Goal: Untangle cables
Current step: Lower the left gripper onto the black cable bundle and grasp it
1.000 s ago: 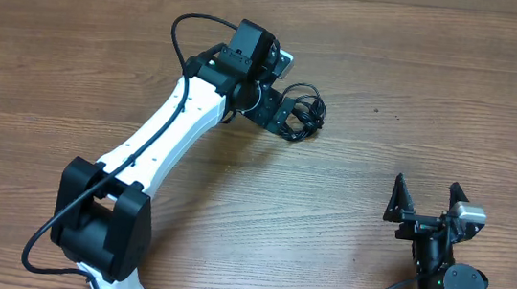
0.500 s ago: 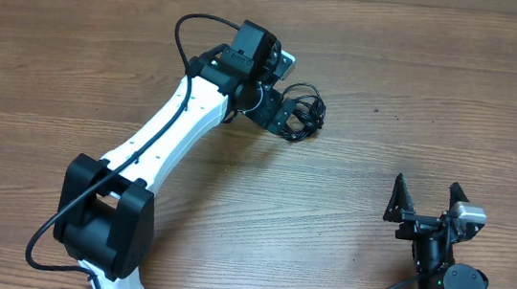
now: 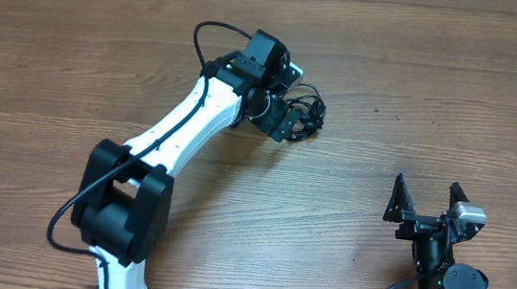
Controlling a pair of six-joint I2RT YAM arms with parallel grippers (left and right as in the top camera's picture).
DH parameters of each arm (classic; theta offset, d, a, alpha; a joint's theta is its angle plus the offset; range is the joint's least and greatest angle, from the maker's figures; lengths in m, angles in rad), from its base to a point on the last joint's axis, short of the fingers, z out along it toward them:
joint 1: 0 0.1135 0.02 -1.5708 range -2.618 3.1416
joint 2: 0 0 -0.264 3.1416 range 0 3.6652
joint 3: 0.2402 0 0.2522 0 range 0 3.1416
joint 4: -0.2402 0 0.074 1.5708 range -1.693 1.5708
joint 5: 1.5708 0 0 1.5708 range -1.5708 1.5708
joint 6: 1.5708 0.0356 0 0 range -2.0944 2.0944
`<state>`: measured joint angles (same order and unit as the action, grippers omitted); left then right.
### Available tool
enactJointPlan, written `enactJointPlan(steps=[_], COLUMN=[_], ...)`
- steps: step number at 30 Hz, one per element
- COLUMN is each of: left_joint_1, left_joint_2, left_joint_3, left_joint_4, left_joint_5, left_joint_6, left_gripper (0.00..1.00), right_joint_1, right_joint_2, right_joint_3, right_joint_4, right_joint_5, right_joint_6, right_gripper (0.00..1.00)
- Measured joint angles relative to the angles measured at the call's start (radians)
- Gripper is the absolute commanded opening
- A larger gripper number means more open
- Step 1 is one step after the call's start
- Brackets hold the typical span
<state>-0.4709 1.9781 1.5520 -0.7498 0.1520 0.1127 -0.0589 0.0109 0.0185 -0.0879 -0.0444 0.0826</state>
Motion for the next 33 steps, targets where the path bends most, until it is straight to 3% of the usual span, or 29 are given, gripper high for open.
enactJointPlan(steps=[12, 23, 33], left_joint_1=[-0.001, -0.001, -0.082], left_joint_2=[0.027, 0.027, 0.027], left_joint_3=[0.000, 0.002, 0.002], left_joint_4=[0.012, 0.124, 0.109], left_joint_5=[0.000, 0.000, -0.023], left_joint_6=[-0.039, 0.042, -0.262], left_gripper=[1.00, 1.00, 1.00], right_joint_1=[0.000, 0.000, 0.000], right_joint_2=[0.000, 0.000, 0.000], right_joint_3=[0.000, 0.000, 0.000], right_joint_4=[0.000, 0.001, 0.000], right_joint_5=[0.000, 0.000, 0.000], right_joint_6=[0.000, 0.000, 0.000], right_gripper=[1.00, 1.00, 1.00])
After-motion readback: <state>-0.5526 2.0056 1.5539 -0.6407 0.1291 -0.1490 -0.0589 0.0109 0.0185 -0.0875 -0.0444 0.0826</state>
